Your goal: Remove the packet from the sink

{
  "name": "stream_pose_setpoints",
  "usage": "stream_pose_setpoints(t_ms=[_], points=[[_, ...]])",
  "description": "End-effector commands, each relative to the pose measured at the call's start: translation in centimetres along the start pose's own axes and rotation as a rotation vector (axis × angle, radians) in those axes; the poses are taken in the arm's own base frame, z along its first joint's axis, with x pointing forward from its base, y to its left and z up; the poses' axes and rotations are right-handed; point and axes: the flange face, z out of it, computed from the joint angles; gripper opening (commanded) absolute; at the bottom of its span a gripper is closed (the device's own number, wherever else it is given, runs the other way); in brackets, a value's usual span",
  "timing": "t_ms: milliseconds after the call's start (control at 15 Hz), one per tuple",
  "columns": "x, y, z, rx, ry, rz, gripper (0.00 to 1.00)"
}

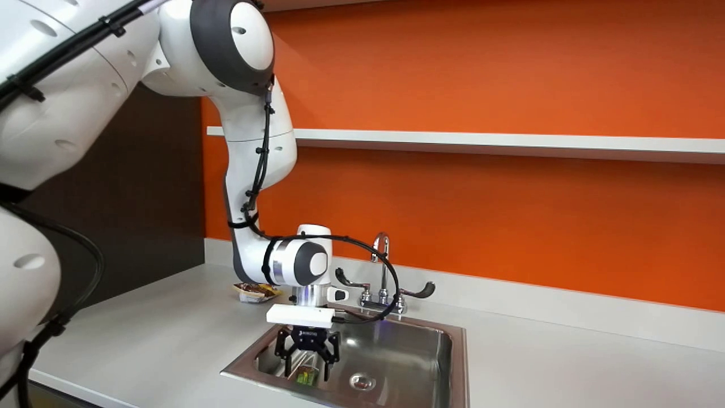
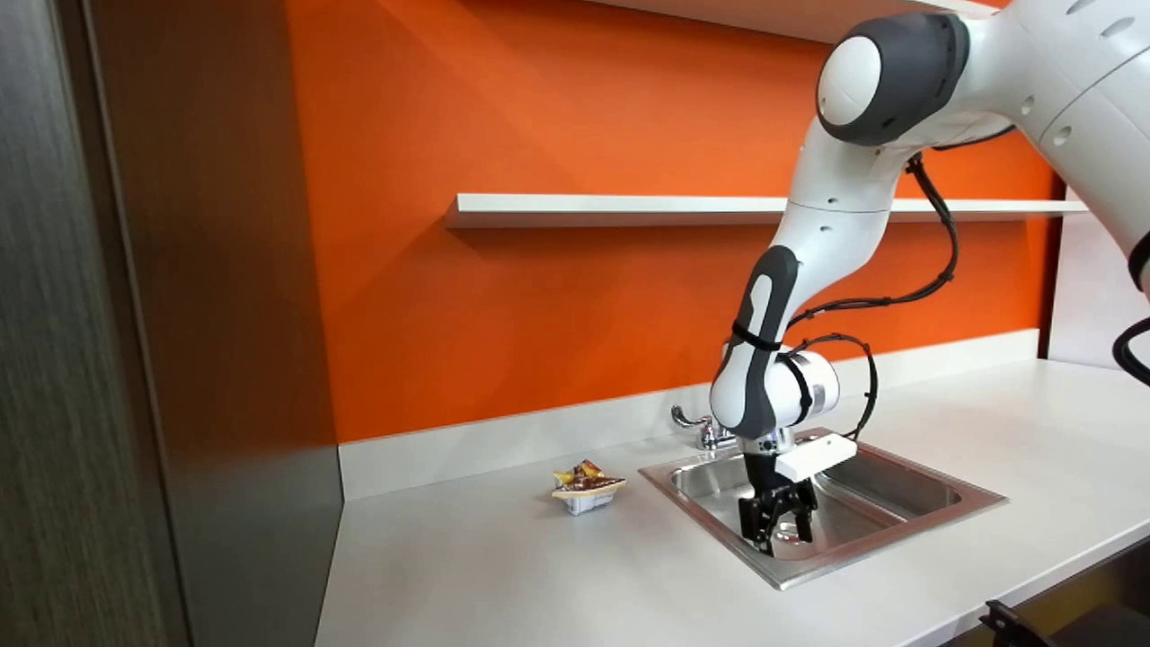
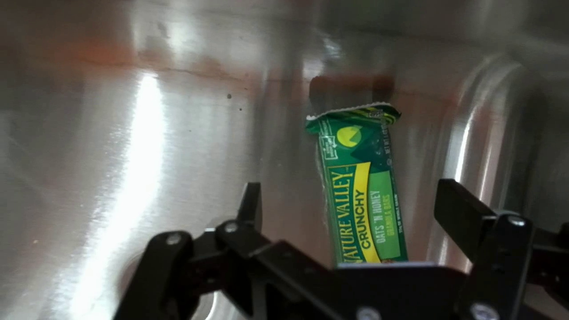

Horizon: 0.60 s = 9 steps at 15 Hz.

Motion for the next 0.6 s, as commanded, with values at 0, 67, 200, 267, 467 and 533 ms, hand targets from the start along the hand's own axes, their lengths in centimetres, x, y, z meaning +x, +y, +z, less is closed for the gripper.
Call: stream_pose_setpoints(t_ms=[0,67,200,267,467,533], points=[[0.9,0.8,0.6,-0.02,0.003,-0.007,1.0],[1.1,0.8,0.8,-0.023,0.001,-0.009,1.0],[1.4,0.7,1.1,-0.024,0.0,-0.015,1.0],[1.5,0.7,1.3,-0.024,-0.001,-0.017,1.0],[1.9,0.7,1.6,-0.026,-0.001,-0.022,1.0],[2.0,0.7,1.6,-0.026,-0.001,-0.023,1.0]])
